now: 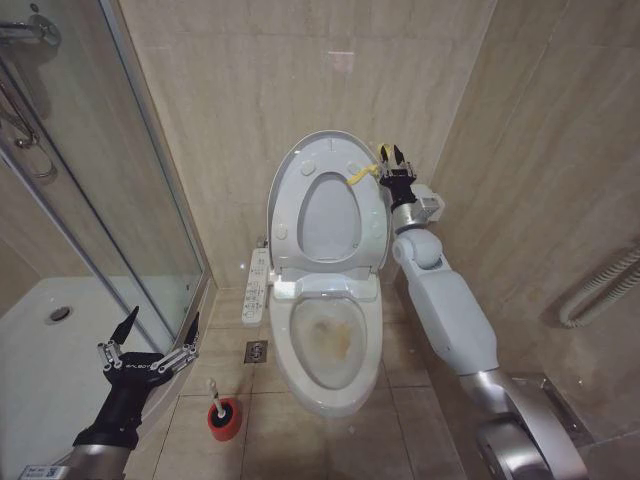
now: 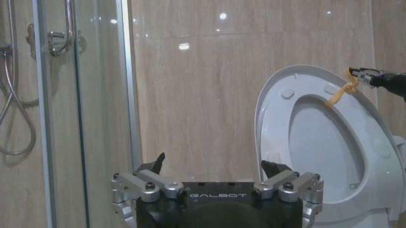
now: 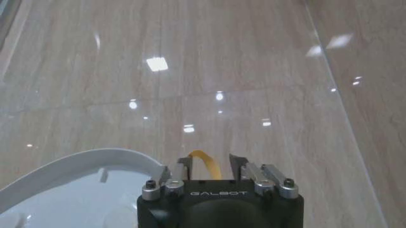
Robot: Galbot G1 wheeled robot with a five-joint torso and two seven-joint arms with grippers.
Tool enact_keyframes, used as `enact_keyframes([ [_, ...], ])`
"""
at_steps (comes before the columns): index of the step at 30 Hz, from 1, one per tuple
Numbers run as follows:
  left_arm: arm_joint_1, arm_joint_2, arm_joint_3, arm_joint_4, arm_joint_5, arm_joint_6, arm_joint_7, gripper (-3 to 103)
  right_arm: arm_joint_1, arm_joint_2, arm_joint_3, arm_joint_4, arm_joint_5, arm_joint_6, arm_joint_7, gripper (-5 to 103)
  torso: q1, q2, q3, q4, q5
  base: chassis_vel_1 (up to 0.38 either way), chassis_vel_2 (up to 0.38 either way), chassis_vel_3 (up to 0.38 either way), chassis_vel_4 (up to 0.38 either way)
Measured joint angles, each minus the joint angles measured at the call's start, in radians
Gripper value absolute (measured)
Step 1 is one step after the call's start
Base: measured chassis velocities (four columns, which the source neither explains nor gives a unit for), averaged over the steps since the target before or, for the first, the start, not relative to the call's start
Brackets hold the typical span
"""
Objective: Open the toilet lid, clean the toilet bowl with a toilet brush, close the toilet lid, and flush.
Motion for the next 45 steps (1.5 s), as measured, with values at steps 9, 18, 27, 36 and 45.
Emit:
enact_keyframes([
  [9,0.000,0.000,0.000,0.000,0.000,0.000,0.000,100,-0.066,-0.031,0.018,0.055,0.002,-0.007,0.000,52,0.000,0.000,0.000,0.0000,0.0001,0.000,0.000,0.000,0.000],
  [18,0.000,0.000,0.000,0.000,0.000,0.000,0.000,100,-0.181,-0.080,0.048,0.187,0.040,-0.042,0.036,100,0.000,0.000,0.000,0.0001,0.0003,0.000,0.000,0.000,0.000],
  [27,0.000,0.000,0.000,0.000,0.000,0.000,0.000,100,-0.445,-0.111,0.112,0.457,0.041,-0.139,0.149,100,0.000,0.000,0.000,-0.0003,0.0003,0.000,0.000,0.000,0.000],
  [36,0.000,0.000,0.000,0.000,0.000,0.000,0.000,100,-0.744,-0.133,0.147,0.694,0.006,-0.225,0.194,100,0.000,0.000,0.000,0.0001,0.0000,0.000,0.000,0.000,0.000],
  [45,0.000,0.000,0.000,0.000,0.000,0.000,0.000,100,-1.012,-0.123,0.255,0.814,-0.032,-0.236,0.155,100,0.000,0.000,0.000,-0.0004,0.0001,0.000,0.000,0.000,0.000],
])
